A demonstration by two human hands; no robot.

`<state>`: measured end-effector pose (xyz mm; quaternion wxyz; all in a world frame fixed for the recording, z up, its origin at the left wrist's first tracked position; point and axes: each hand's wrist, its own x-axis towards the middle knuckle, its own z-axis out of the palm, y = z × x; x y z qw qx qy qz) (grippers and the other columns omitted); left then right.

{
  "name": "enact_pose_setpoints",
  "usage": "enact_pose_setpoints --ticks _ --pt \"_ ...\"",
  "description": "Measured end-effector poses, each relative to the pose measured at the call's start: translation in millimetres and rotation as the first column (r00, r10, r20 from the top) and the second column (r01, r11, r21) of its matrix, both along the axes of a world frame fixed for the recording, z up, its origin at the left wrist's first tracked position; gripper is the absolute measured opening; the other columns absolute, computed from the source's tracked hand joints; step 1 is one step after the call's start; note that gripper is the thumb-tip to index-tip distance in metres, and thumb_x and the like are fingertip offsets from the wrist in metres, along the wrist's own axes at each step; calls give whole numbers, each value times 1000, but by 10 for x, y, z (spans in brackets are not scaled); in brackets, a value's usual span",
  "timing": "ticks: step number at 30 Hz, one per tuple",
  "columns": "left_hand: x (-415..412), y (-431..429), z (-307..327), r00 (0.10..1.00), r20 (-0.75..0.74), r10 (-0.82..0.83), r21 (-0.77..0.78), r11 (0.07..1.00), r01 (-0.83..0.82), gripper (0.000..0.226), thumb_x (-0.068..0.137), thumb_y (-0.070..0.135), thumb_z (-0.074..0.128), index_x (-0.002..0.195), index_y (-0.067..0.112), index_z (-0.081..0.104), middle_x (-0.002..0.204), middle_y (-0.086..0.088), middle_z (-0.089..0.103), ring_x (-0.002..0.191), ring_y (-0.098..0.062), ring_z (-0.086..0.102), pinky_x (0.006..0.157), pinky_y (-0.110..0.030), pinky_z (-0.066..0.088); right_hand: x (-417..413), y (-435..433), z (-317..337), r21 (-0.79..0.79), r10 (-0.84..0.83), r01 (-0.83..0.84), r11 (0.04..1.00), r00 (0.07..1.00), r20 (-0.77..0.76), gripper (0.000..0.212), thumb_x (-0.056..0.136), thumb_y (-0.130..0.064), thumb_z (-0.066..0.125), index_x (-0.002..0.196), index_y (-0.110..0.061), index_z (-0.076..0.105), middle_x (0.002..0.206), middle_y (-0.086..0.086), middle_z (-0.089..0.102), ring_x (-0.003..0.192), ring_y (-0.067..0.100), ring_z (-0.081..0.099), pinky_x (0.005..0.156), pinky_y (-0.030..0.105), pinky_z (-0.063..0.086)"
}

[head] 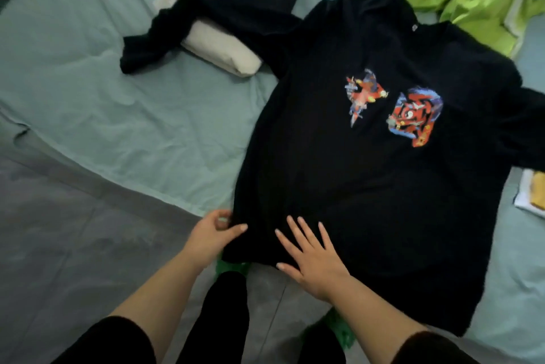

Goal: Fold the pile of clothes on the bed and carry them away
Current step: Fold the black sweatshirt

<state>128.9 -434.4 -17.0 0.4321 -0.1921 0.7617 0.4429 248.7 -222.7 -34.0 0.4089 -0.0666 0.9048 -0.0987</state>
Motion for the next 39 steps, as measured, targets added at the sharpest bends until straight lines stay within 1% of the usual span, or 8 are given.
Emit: enact_pose_setpoints --ticks 5,10,17,20,24,27,33,39 --pt "-371 17 78 879 8 -476 -183 864 469 9 89 17 67 93 12 61 90 -3 65 97 -24 65 70 -24 42 -467 336 316 47 -35 36 998 999 -28 66 97 -62 16 151 -36 -13 158 -7 -24 148 13 -16 117 41 -12" --pt "-730 318 104 989 31 -146 -11 989 146 25 90 17 68 100 -6 68 98 -20 70 91 -27 66 85 -37 51 -1071 725 421 77 -232 243 967 964 -131 65 98 -58 21 153 -34 -4 162 -4 -11 149 13 -8 119 40 -4" --pt "-1133 688 -70 991 -15 135 27 991 -135 10 94 8 60 84 6 62 49 9 56 46 0 51 46 -13 41 -1695 723 74 74 -637 649 757 758 -141 66 98 -58 16 153 -30 -9 161 -1 -19 148 19 -15 118 48 -8" --pt "-1191 638 -90 989 -12 145 -21 989 -145 4 92 6 62 95 4 60 70 -5 55 65 -12 49 59 -22 41 -1396 252 -92 -15 -282 284 959 941 -189 66 98 -59 22 152 -36 -9 160 -5 -21 144 21 -27 113 50 -17" --pt "-1324 710 -65 992 93 82 42 995 -86 13 94 12 61 103 4 63 86 -11 61 78 -18 56 67 -24 44 -1415 358 -137 -76 -143 130 989 965 -220 62 99 -57 20 152 -38 -6 161 -11 -12 144 12 -25 109 44 -25" --pt "-1552 926 -69 995 81 51 106 993 -59 15 94 16 62 91 2 65 76 -10 61 69 -16 58 66 -26 47 -1727 771 -131 -12 -344 360 933 882 -321 63 100 -54 23 153 -35 -3 161 -9 -11 149 12 -12 116 42 -13" --pt "-2036 1231 -79 1000 -27 -3 176 984 8 8 93 10 62 91 2 62 86 -15 61 81 -23 56 71 -29 47 -2425 1051 -227 -55 -837 844 533 517 -179 68 97 -61 24 152 -36 -8 159 -5 -24 145 16 -24 115 50 -15" --pt "-2478 700 29 970 -110 -216 96 969 226 22 91 16 65 109 12 52 92 -6 61 78 -14 59 65 -17 47 -2740 198 -262 -80 -755 755 650 631 -178 70 96 -62 23 149 -39 -16 154 -5 -36 140 17 -34 108 54 -23"
